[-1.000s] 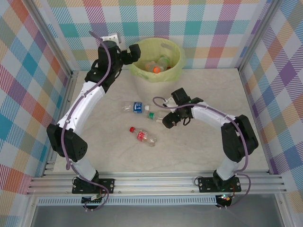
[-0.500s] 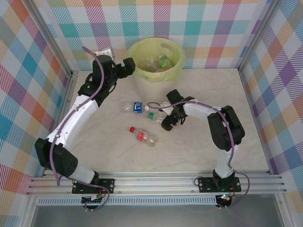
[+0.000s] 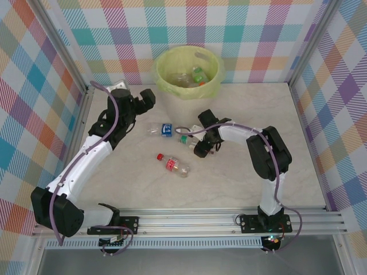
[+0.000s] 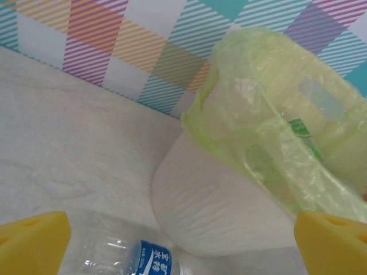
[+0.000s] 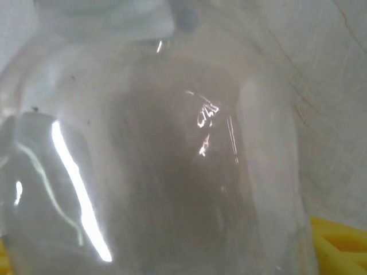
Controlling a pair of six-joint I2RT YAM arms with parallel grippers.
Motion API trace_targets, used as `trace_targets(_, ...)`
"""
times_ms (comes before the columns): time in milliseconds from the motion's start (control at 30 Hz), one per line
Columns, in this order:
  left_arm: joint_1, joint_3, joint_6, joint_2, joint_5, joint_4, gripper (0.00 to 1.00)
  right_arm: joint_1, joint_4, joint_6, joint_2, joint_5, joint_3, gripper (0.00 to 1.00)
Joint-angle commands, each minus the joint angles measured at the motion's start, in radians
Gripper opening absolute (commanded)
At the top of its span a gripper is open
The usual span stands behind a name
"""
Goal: Put the plastic bottles in the bin
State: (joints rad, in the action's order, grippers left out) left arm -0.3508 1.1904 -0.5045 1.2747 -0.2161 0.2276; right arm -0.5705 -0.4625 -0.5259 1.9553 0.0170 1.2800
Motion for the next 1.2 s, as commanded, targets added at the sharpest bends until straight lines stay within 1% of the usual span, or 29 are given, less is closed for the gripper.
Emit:
trace_targets(0, 0.026, -0.041, -0.039, -0.034, -0.03, -0.008, 1.0, -0.015, 0.043, -0.035, -0.042, 0.03, -0.037, 0.74)
trace_targets(133, 0.038, -0.087, -0.043, -0.056, -0.029, -0.001, 1.0, -0.02, 0.065, -0.034, -0.087, 0.026, -0.069, 0.61)
trace_targets(267, 0.05, -0.126, -0.045, -0.075, -0.031, -0.003, 1.0, -0.025, 0.08, -0.027, -0.136, 0.039, -0.099, 0.53)
trace_targets(400, 0.062, -0.158, -0.045, -0.09, 0.002, -0.019, 1.0, -0.028, 0.087, -0.01, -0.184, 0.048, -0.117, 0.35)
trace_targets(533, 0.071, -0.199, -0.053, -0.109, 0.009, -0.048, 1.0, -0.04, 0.104, 0.006, -0.249, 0.052, -0.136, 0.28)
trace_targets(667, 0.086, -0.217, -0.071, -0.117, -0.013, -0.038, 1.0, -0.06, 0.142, 0.023, -0.329, 0.049, -0.151, 0.27)
trace_targets(733, 0.093, -0.222, -0.077, -0.118, -0.021, -0.031, 1.0, -0.068, 0.159, 0.037, -0.375, 0.071, -0.15, 0.27)
trace_targets(900, 0.105, -0.23, -0.089, -0.118, -0.032, -0.015, 1.0, -0.072, 0.306, 0.111, -0.491, 0.138, -0.147, 0.27)
trace_targets(1000, 0.113, -0.24, -0.102, -0.117, -0.026, -0.014, 1.0, -0.072, 0.38, 0.139, -0.526, 0.149, -0.122, 0.27)
trace_targets(1167, 0.123, -0.25, -0.112, -0.123, -0.015, -0.005, 1.0, -0.069, 0.43, 0.164, -0.535, 0.169, -0.022, 0.27)
